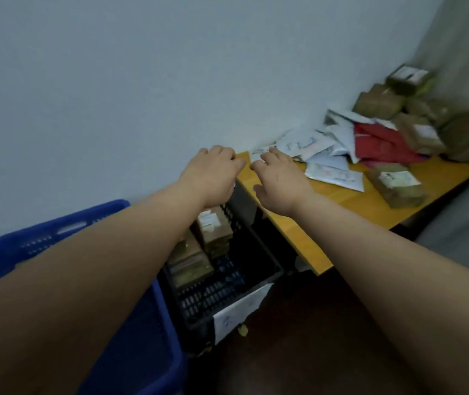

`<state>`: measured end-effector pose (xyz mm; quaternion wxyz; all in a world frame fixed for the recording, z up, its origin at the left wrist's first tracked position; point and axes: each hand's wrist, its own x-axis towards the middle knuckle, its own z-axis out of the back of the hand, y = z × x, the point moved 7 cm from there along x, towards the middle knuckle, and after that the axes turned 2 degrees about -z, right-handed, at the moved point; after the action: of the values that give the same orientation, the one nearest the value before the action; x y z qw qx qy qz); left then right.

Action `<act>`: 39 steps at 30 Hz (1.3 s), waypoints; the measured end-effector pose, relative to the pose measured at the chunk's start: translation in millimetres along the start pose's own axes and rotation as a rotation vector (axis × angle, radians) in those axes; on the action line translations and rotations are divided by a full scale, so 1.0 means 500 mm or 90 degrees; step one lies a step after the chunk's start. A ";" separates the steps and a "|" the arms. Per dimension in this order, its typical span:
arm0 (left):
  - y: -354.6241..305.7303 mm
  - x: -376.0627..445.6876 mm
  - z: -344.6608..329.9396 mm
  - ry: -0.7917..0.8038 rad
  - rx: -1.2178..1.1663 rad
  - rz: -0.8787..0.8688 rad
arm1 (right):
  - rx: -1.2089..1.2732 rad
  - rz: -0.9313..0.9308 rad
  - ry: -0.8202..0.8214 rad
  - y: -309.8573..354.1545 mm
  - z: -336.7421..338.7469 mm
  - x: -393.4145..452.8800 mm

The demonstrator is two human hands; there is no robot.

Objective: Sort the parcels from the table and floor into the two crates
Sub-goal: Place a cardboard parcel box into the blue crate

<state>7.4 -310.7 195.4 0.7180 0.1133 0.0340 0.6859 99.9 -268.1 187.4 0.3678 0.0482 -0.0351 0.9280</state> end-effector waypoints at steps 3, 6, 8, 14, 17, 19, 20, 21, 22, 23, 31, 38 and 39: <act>-0.143 0.120 0.081 -0.027 -0.063 -0.029 | -0.028 -0.029 -0.023 -0.172 0.065 -0.060; -0.266 0.221 0.120 -0.018 -0.094 -0.040 | -0.048 -0.066 -0.018 -0.339 0.094 -0.124; -0.334 0.278 0.129 -0.005 -0.103 -0.040 | -0.053 -0.089 -0.014 -0.435 0.099 -0.161; -0.509 0.406 0.086 0.041 -0.117 -0.100 | -0.001 -0.166 0.048 -0.644 0.017 -0.235; -0.568 0.462 0.034 0.077 -0.117 -0.129 | 0.037 -0.206 0.079 -0.718 -0.047 -0.253; -0.595 0.503 -0.005 0.098 -0.122 -0.144 | 0.055 -0.229 0.108 -0.764 -0.091 -0.258; -0.606 0.525 -0.024 0.107 -0.126 -0.150 | 0.065 -0.240 0.122 -0.789 -0.112 -0.257; -0.616 0.549 -0.044 0.117 -0.133 -0.153 | 0.075 -0.249 0.135 -0.814 -0.131 -0.254; -0.626 0.574 -0.065 0.125 -0.150 -0.152 | 0.083 -0.258 0.145 -0.840 -0.148 -0.249; -0.633 0.601 -0.086 0.134 -0.174 -0.145 | 0.086 -0.266 0.151 -0.868 -0.164 -0.241; -0.675 0.787 -0.240 0.219 -0.248 -0.115 | 0.107 -0.355 0.195 -1.072 -0.283 -0.153; -0.722 0.874 -0.335 0.266 -0.299 -0.053 | 0.169 -0.386 0.226 -1.177 -0.388 -0.110; -0.730 0.886 -0.350 0.269 -0.304 -0.037 | 0.182 -0.397 0.225 -1.198 -0.403 -0.101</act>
<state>353.4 137.0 -3.9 0.7209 -0.2042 0.0241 0.6618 534.8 153.1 -0.6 0.6222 -0.0534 0.1750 0.7611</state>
